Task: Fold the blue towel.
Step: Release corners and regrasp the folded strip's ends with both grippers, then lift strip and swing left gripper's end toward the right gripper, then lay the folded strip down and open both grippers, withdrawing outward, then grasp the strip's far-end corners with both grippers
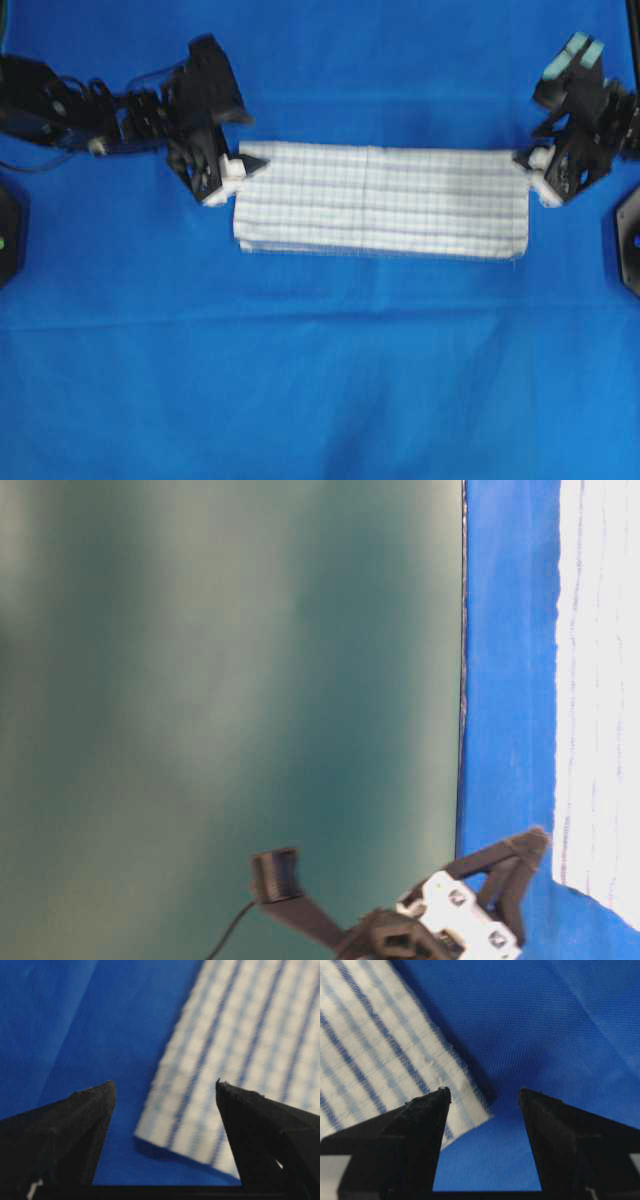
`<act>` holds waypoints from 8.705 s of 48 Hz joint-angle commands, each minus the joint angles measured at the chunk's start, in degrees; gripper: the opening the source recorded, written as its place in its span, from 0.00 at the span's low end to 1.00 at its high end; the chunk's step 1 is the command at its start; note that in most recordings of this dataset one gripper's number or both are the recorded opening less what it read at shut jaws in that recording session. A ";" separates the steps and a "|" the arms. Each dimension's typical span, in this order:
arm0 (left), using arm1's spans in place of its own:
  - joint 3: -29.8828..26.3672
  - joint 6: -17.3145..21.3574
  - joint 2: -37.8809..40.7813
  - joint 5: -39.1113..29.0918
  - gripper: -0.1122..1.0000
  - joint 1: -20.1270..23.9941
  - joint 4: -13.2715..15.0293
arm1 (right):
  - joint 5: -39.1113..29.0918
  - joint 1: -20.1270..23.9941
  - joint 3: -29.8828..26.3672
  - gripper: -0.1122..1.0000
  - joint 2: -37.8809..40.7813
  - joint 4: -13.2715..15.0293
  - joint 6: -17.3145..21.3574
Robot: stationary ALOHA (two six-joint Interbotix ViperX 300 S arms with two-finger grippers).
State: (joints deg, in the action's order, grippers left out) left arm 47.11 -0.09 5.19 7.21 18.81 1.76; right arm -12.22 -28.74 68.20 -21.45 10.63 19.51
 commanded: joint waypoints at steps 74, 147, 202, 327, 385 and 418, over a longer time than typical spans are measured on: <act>-8.09 3.52 -12.04 -21.88 0.13 -0.53 -0.44 | -10.81 -0.88 -6.59 0.14 -15.21 0.70 -2.55; -26.81 -0.18 -2.46 -11.25 0.13 -26.10 -0.18 | 0.00 -8.26 -32.43 0.14 7.82 9.67 -2.64; -41.84 -2.81 15.73 -6.50 0.13 -24.17 -0.09 | -0.62 -8.26 -32.08 0.14 14.15 10.37 -2.72; 0.97 0.88 -20.92 12.57 0.65 -6.24 -0.18 | 19.78 3.60 -4.75 0.62 -17.93 9.84 -2.99; -28.74 0.70 20.65 5.27 0.92 11.16 -0.18 | 26.72 -16.87 -22.59 0.72 29.53 10.63 -4.04; -32.87 2.11 23.99 -0.09 0.12 10.28 -0.26 | 26.28 -15.56 -23.20 0.17 31.64 10.72 -4.13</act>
State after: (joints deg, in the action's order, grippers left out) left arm 15.03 2.11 30.06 6.94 28.83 1.58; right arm 13.89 -44.56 45.26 10.90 21.27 15.38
